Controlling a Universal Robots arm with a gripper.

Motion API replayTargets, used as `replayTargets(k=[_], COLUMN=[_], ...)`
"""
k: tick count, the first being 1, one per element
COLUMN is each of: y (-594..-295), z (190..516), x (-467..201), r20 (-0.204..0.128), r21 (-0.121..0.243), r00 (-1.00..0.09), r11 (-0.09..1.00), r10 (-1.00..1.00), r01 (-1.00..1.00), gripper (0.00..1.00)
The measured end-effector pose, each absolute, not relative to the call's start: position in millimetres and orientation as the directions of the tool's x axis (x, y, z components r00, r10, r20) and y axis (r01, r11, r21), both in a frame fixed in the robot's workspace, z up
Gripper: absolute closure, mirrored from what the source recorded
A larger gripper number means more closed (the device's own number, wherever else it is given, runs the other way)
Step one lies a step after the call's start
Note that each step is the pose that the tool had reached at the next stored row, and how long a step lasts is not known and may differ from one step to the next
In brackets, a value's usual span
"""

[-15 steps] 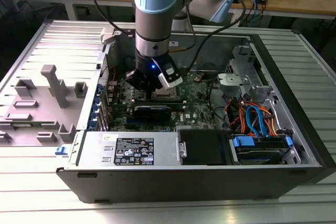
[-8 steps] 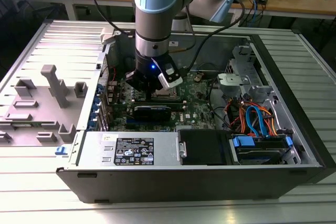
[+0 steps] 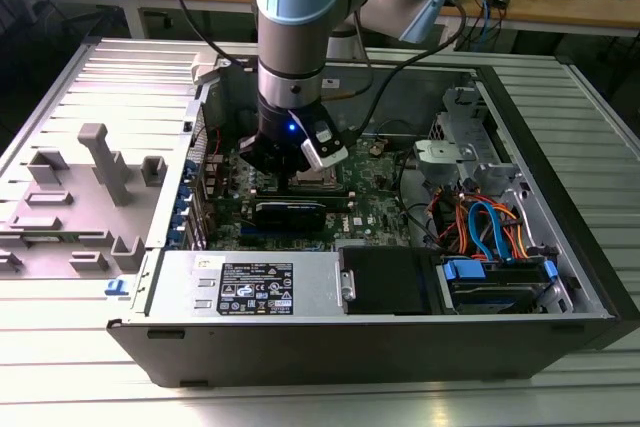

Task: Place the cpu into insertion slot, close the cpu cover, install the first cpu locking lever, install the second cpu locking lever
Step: 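Install the second cpu locking lever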

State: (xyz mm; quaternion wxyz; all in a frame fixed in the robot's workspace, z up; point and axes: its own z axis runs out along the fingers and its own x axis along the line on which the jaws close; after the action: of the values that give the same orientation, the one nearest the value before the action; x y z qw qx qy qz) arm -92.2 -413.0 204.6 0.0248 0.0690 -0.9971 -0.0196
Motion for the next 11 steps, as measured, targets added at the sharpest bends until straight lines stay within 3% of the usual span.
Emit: replayTargets(k=[11], y=[-413.0], z=[219.3], x=[-92.3], r20=[0.048], r21=[0.042], r00=[-0.989], r11=[0.990], r10=[-0.139], r01=[-0.137], gripper=[0.89])
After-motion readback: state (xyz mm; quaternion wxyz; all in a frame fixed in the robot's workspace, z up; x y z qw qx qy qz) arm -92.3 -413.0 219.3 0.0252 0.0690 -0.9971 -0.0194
